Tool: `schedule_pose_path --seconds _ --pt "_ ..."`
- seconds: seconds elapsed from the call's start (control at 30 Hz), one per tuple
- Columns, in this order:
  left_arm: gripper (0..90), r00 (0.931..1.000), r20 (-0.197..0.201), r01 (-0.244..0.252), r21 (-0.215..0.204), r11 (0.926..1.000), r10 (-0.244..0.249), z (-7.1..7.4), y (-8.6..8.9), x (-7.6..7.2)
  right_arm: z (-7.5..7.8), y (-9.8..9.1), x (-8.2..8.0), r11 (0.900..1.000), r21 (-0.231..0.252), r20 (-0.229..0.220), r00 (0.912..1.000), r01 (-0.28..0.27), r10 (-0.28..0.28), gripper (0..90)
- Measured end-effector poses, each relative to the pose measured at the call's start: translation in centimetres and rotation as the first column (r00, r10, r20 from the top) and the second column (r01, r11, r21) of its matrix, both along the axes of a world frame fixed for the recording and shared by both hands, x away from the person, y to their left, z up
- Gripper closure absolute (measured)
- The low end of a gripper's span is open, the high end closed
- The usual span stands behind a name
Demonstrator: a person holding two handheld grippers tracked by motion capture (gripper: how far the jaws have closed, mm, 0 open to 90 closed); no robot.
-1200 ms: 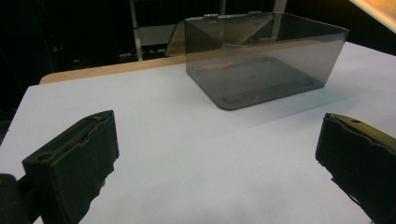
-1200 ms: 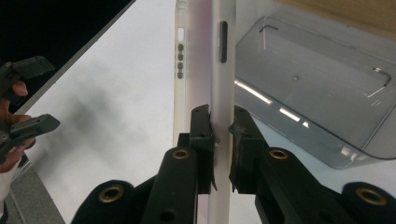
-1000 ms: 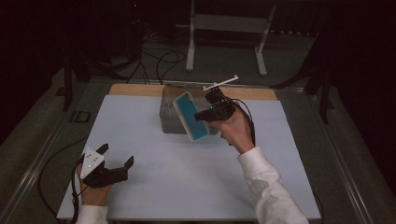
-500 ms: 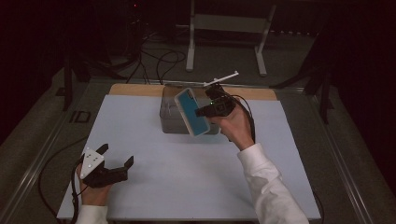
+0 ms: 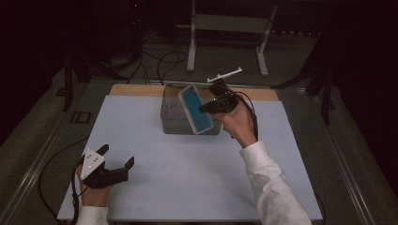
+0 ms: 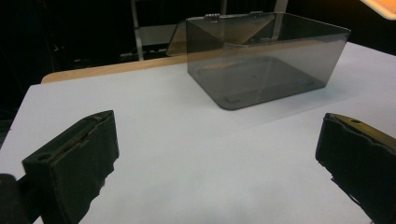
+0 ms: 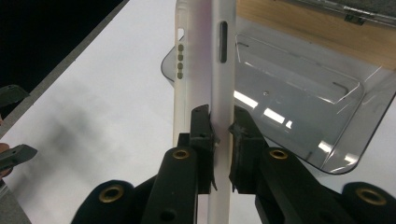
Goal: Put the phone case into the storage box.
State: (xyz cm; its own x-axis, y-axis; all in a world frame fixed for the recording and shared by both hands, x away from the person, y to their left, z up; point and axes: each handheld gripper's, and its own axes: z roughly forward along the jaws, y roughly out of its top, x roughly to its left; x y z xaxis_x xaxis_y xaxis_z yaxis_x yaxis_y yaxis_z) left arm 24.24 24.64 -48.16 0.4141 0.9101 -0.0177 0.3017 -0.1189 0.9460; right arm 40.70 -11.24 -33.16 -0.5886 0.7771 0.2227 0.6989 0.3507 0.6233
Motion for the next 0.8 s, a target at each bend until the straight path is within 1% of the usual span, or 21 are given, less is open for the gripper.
schedule_pose_path --seconds 0.13,0.43,0.53,0.8 --pt "0.2 1.0 0.0 0.0 -0.001 1.0 0.0 0.0 0.0 0.0 0.2 0.0 0.2 0.9999 -0.006 0.001 0.9999 0.011 -0.011 82.0" --pt "0.2 1.0 0.001 -0.002 -0.004 1.0 0.002 0.0 0.0 0.0 0.3 0.2 0.5 0.9998 -0.011 0.004 0.9998 0.018 -0.018 81.9" --pt "0.2 1.0 0.001 -0.003 -0.004 1.0 0.003 0.0 0.1 0.0 0.2 0.4 0.8 0.9995 -0.02 0.004 0.9997 0.024 -0.024 82.0" --pt "0.2 1.0 0.001 -0.004 -0.004 1.0 0.004 0.0 0.1 0.0 0.5 0.3 1.2 0.9991 -0.02 0.008 0.9992 0.038 -0.038 82.0"
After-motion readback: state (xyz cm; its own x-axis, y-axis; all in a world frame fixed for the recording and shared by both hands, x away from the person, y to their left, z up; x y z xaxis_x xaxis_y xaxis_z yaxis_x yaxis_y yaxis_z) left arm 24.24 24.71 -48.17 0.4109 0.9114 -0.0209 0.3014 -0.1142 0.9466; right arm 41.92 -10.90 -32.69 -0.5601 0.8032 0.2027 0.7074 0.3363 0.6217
